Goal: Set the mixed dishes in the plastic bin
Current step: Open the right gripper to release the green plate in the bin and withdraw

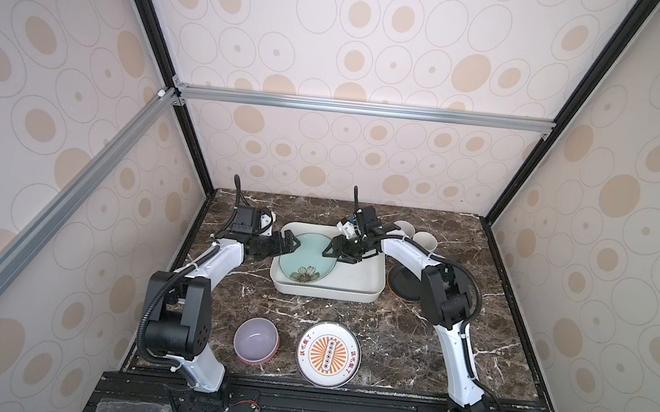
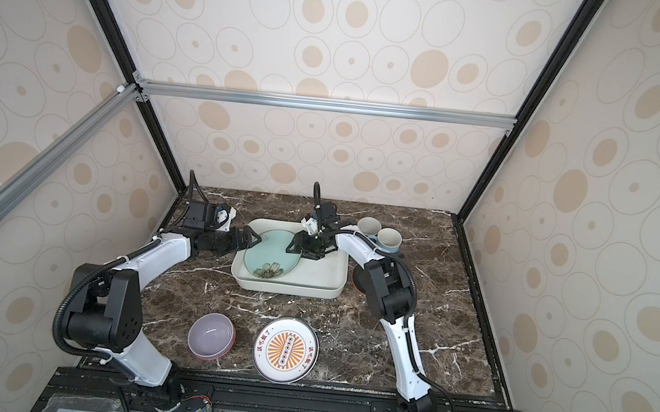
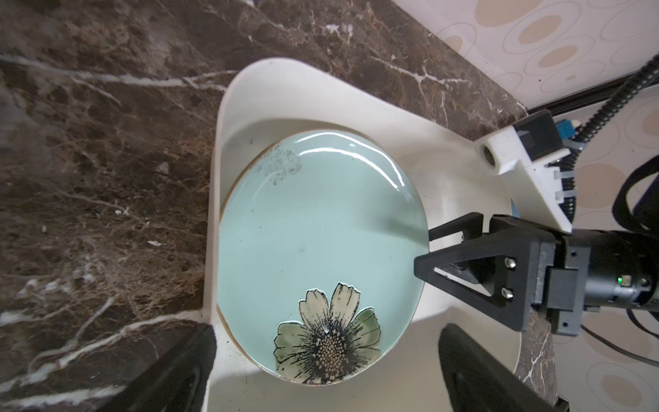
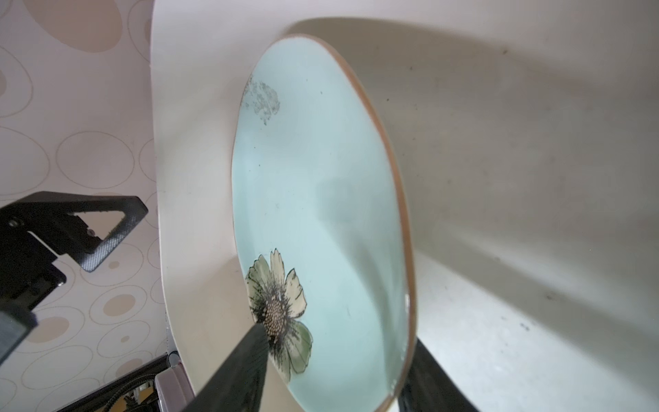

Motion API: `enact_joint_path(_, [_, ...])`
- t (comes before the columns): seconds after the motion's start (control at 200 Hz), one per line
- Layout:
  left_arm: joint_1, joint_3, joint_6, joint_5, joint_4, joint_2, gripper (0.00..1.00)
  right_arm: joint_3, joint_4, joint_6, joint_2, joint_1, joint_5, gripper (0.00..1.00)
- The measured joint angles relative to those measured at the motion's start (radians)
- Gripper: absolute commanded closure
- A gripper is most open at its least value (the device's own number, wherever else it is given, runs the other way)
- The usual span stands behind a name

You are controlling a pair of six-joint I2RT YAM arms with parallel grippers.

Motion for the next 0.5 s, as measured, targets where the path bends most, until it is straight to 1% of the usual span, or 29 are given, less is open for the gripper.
enact_joint_path(0.1, [-0.003,0.044,0.005,-0.017,-0.026,-0.035,0.01,-0.037,-0.028,-0.037,-0.087,-0.002,0.018,0.35])
enact_joint_path(0.285, [-0.016,0.081,0.006,-0.036,-0.069,-0.116,0.01,-0.120,-0.052,-0.088,-0.261,-0.004,0.050,0.34])
enact_joint_path(0.38, [-0.047,0.081,0.006,-0.055,-0.101,-0.153,0.01,-0.193,-0.061,-0.103,-0.346,-0.004,0.071,0.34])
enact_joint_path(0.5, [-0.114,0.081,0.007,-0.085,-0.143,-0.191,0.01,-0.300,-0.073,-0.112,-0.442,-0.004,0.102,0.34])
